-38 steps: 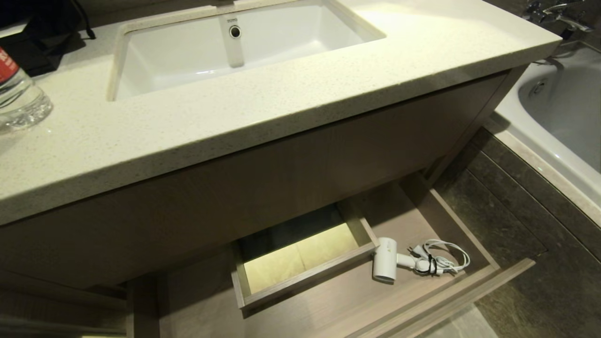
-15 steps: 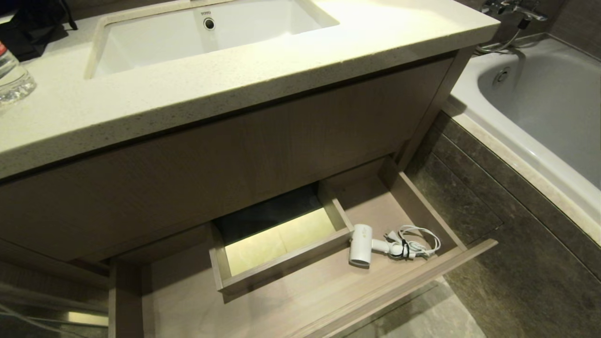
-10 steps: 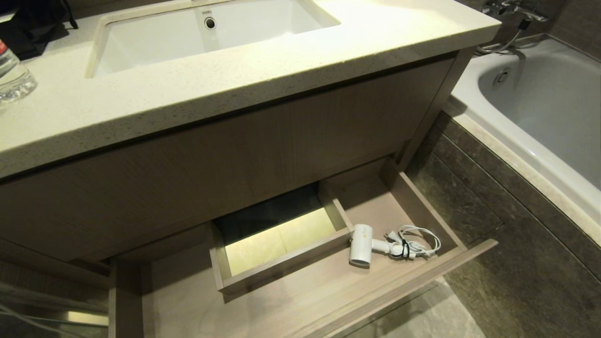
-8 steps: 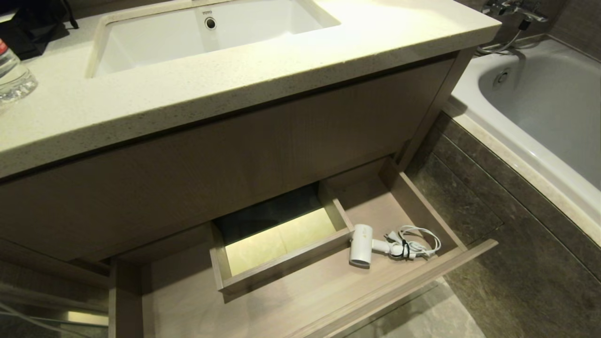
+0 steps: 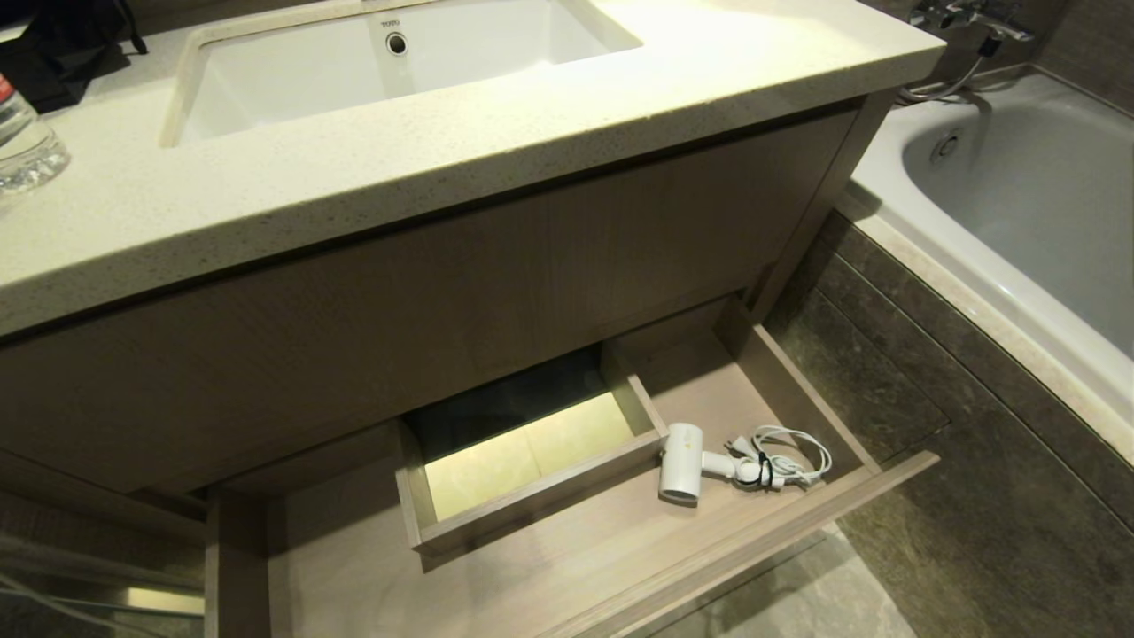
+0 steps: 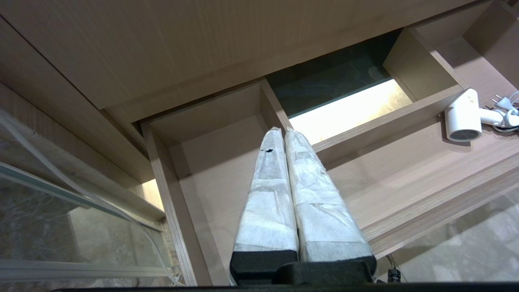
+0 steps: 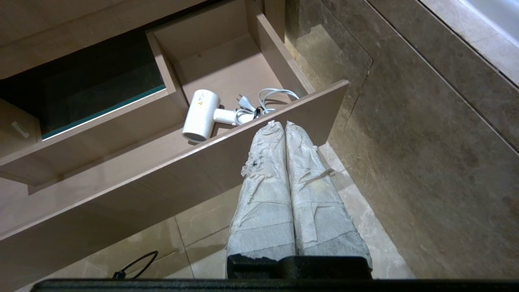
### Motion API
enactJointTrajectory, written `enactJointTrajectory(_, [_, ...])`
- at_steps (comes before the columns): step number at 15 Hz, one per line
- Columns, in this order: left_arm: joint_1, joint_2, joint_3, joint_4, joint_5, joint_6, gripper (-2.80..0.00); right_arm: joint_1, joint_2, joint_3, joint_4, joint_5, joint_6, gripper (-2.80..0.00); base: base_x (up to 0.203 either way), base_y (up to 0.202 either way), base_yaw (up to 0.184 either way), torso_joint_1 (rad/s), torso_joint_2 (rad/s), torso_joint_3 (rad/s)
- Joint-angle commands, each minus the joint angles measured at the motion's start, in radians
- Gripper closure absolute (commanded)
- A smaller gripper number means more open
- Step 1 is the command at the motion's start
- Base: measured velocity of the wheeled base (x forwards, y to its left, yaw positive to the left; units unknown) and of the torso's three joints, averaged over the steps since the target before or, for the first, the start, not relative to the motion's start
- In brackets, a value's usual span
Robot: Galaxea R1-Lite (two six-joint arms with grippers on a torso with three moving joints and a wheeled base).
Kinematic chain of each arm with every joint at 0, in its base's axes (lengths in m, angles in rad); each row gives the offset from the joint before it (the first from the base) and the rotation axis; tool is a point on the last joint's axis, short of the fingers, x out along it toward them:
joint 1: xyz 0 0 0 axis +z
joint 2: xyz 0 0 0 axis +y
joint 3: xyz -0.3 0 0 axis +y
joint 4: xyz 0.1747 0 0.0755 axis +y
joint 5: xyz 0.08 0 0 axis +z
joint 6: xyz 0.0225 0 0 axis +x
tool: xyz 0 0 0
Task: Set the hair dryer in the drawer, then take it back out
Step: Close the drawer
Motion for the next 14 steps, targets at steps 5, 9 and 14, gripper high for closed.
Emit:
enactJointTrajectory(5, [0.000, 0.000, -0.002, -0.001, 0.001, 0.011, 0.00, 0.001, 0.002, 0.002, 0.001, 0.006, -0.003, 0.00, 0.000, 0.000, 0.000, 0.000, 0.00, 0.000])
enactJointTrajectory(9, [0.000, 0.000, -0.002, -0.001, 0.001, 0.010, 0.00, 0.001, 0.002, 0.002, 0.000, 0.004, -0.004, 0.00, 0.000, 0.000, 0.000, 0.000, 0.00, 0.000])
enactJointTrajectory(14, [0.000, 0.000, -0.002, -0.001, 0.001, 0.010, 0.00, 0.001, 0.002, 0.001, 0.000, 0.003, -0.003, 0.00, 0.000, 0.000, 0.000, 0.000, 0.00, 0.000])
